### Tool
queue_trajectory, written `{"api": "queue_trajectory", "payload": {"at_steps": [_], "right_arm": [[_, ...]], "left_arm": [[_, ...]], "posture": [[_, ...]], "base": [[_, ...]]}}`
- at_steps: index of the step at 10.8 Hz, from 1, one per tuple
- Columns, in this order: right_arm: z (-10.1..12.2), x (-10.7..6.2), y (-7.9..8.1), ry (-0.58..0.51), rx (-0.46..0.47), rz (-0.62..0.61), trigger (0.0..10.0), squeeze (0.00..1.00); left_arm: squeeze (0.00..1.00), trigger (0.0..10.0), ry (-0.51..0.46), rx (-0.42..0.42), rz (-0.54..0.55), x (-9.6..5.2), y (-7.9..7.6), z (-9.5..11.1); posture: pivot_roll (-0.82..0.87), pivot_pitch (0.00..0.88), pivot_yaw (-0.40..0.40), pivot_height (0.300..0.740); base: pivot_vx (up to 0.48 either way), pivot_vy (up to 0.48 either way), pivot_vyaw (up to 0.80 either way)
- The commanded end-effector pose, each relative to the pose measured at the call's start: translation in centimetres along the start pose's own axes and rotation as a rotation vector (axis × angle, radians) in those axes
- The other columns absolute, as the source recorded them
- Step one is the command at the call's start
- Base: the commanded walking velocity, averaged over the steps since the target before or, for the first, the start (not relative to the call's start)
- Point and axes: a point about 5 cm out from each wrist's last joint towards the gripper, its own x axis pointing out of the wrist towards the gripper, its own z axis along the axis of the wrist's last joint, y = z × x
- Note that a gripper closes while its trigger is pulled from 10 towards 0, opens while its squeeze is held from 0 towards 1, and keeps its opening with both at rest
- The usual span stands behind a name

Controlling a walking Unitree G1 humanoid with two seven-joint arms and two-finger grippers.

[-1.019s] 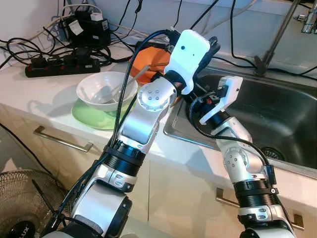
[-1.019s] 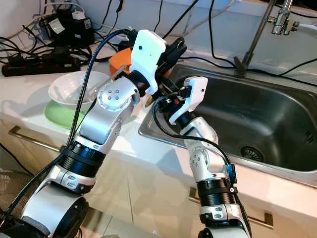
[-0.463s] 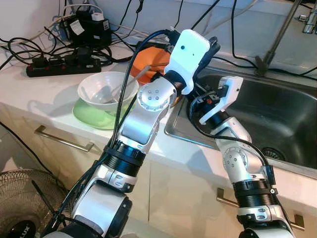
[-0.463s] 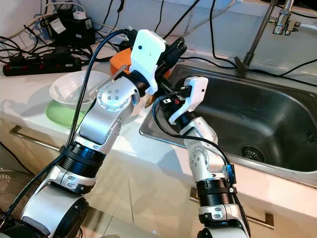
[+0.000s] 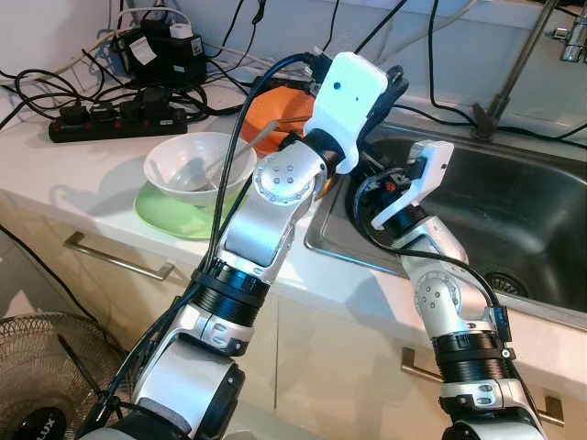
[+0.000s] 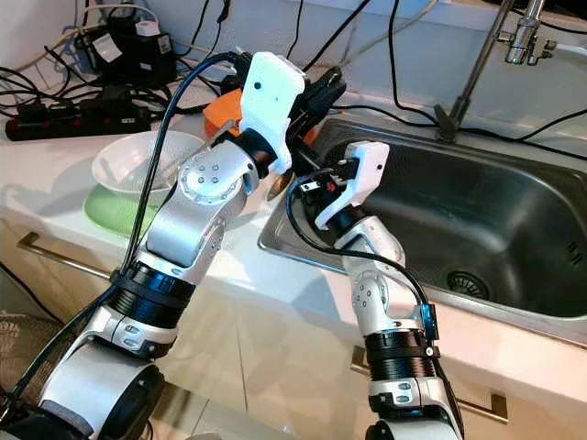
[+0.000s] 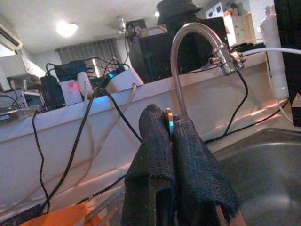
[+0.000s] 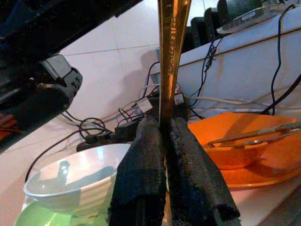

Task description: Kitchen organization

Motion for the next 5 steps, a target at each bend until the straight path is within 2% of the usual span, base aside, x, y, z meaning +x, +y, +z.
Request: {"api": "queue_trajectory", "payload": {"at_steps": [1, 5], "right_arm": [[0.65, 0.49, 0.22, -0.027, -0.006, 0.016, 0.0, 0.00], [0.61, 0.50, 0.19, -0.026, -0.005, 0.015, 0.0, 0.00]], "left_arm": [[0.00, 10.0, -0.005, -0.013, -0.006, -0.04, -0.07, 0.19], [0.00, 10.0, -0.010, -0.029, -0.007, 0.00, -0.04, 0.32]], "posture": [[0.18, 0.000, -0.015, 0.717], [0.18, 0.000, -0.017, 0.717]], "base": [[0.000, 0.000, 0.00], [0.000, 0.000, 0.00]]}}
